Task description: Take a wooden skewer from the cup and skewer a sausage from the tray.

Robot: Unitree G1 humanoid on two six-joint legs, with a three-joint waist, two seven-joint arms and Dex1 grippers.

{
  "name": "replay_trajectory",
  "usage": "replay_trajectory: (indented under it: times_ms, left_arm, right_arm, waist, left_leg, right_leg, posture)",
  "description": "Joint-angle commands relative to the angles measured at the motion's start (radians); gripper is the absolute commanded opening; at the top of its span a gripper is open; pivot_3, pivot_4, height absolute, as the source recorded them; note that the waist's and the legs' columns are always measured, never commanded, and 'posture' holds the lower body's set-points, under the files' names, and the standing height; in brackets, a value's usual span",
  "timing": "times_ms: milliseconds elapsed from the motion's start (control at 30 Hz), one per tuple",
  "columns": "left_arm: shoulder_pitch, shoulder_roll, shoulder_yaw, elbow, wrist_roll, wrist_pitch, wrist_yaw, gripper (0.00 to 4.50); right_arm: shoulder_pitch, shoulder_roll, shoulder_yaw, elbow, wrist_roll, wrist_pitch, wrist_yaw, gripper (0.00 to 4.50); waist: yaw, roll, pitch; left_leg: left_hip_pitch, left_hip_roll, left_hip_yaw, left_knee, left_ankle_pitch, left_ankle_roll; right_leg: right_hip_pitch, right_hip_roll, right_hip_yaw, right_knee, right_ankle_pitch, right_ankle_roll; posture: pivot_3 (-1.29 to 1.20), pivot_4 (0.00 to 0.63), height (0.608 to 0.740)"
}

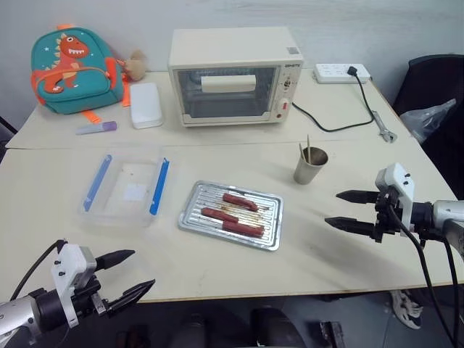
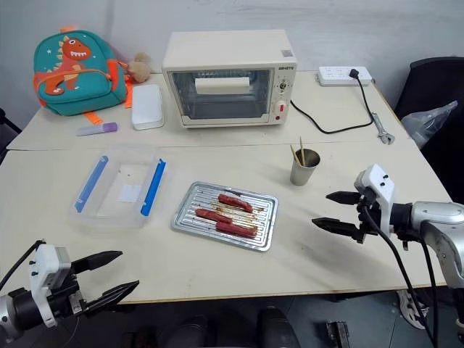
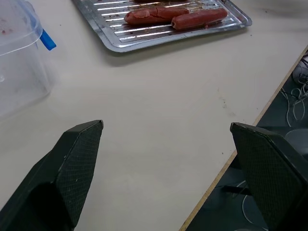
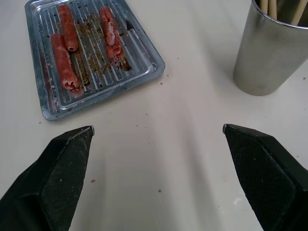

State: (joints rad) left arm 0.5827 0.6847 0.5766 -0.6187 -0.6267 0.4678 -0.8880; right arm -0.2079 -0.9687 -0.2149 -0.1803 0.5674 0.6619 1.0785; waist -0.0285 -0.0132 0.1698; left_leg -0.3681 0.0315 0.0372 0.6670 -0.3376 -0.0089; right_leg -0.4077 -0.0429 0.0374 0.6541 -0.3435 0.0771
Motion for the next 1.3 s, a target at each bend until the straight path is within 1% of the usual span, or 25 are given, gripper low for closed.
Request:
replay_trajectory:
  times_ms: [33, 200, 333, 400, 467, 600, 700, 767, 867, 1033, 1300]
  left_arm:
    - [-0.031, 0.009, -0.004, -0.016, -0.032, 0.012, 0.007, 4.48]
    - [-0.08, 0.021, -0.034, -0.047, -0.061, 0.044, 0.012, 4.48]
    - [-0.17, 0.046, -0.055, -0.103, -0.164, 0.114, 0.042, 4.48]
    - [-0.277, 0.086, -0.076, -0.132, -0.27, 0.172, 0.073, 4.48]
    - [-0.394, 0.123, -0.107, -0.134, -0.346, 0.215, 0.104, 4.48]
    - [-0.53, 0.162, -0.154, -0.113, -0.415, 0.257, 0.128, 4.48]
    - [-0.663, 0.178, -0.224, -0.089, -0.441, 0.276, 0.134, 4.5]
    - [-0.754, 0.171, -0.29, -0.062, -0.422, 0.279, 0.128, 4.5]
    - [-0.819, 0.162, -0.34, -0.033, -0.407, 0.282, 0.121, 4.5]
    - [-0.855, 0.149, -0.387, -0.014, -0.382, 0.271, 0.113, 4.5]
    - [-0.853, 0.144, -0.394, -0.012, -0.362, 0.26, 0.112, 4.5]
  right_arm:
    - [0.011, 0.016, -0.06, -0.054, 0.02, 0.001, -0.043, 4.5]
    - [0.018, 0.056, -0.095, -0.126, 0.052, 0.033, -0.128, 4.5]
    - [-0.004, 0.103, -0.113, -0.201, 0.055, 0.056, -0.244, 4.5]
    - [-0.048, 0.137, -0.11, -0.253, 0.085, 0.083, -0.309, 4.5]
    - [-0.097, 0.171, -0.089, -0.287, 0.09, 0.102, -0.369, 4.5]
    - [-0.165, 0.211, -0.053, -0.293, 0.079, 0.134, -0.443, 4.5]
    - [-0.226, 0.258, -0.005, -0.271, 0.058, 0.141, -0.498, 3.87]
    - [-0.261, 0.293, 0.049, -0.243, 0.025, 0.134, -0.525, 3.41]
    - [-0.29, 0.33, 0.11, -0.224, -0.013, 0.123, -0.545, 2.6]
    - [-0.328, 0.377, 0.169, -0.154, -0.101, 0.082, -0.593, 2.6]
    - [-0.332, 0.387, 0.145, -0.116, -0.153, 0.067, -0.621, 2.6]
  waist:
    - [0.0, 0.0, 0.0]
    - [0.0, 0.0, 0.0]
    - [0.001, 0.0, 0.0]
    - [0.0, 0.0, 0.0]
    - [0.001, 0.0, 0.0]
    - [-0.002, 0.0, 0.0]
    - [-0.003, 0.0, 0.0]
    - [-0.002, 0.0, 0.0]
    - [-0.002, 0.0, 0.0]
    - [-0.003, 0.0, 0.0]
    - [-0.001, 0.0, 0.0]
  left_leg:
    - [0.0, 0.0, 0.0, 0.0, 0.0, 0.0]
    - [0.0, 0.0, 0.0, 0.0, 0.0, 0.0]
    - [0.0, 0.0, 0.0, 0.0, 0.0, -0.001]
    - [0.0, 0.0, -0.001, 0.0, 0.001, -0.001]
    - [-0.001, 0.0, -0.001, 0.0, 0.001, -0.002]
    - [-0.001, 0.0, -0.001, -0.001, 0.002, -0.003]
    - [-0.002, 0.0, -0.001, -0.001, 0.004, -0.008]
    - [-0.002, 0.0, -0.001, -0.001, 0.005, -0.008]
    - [-0.002, -0.001, -0.001, 0.0, 0.005, -0.008]
    - [-0.004, 0.0, 0.0, -0.001, 0.005, -0.009]
    - [-0.004, 0.0, 0.0, 0.0, 0.005, -0.009]
  right_leg:
    - [0.0, 0.0, 0.0, 0.0, 0.0, 0.0]
    - [0.0, 0.0, 0.0, 0.0, 0.0, 0.0]
    - [0.0, 0.0, 0.0, 0.001, 0.0, 0.0]
    - [0.0, 0.0, 0.0, 0.001, 0.0, 0.0]
    - [-0.001, 0.0, 0.0, 0.002, 0.0, 0.0]
    - [-0.002, 0.0, 0.0, 0.005, 0.0, 0.001]
    - [-0.003, 0.001, 0.0, 0.005, 0.0, 0.001]
    - [-0.003, 0.001, 0.0, 0.005, 0.0, 0.001]
    - [-0.003, 0.001, 0.0, 0.005, 0.0, 0.001]
    - [-0.005, 0.001, 0.0, 0.006, 0.0, 0.001]
    - [-0.004, 0.001, 0.0, 0.006, 0.001, 0.001]
  posture:
    - [0.0, 0.15, 0.74]
    - [0.0, 0.15, 0.74]
    - [0.0, 0.15, 0.74]
    - [0.0, 0.15, 0.74]
    - [0.0, 0.15, 0.74]
    - [0.0, 0.15, 0.74]
    - [0.0, 0.15, 0.74]
    - [0.0, 0.15, 0.74]
    - [0.0, 0.15, 0.74]
    - [0.0, 0.15, 0.74]
    - [0.0, 0.15, 0.74]
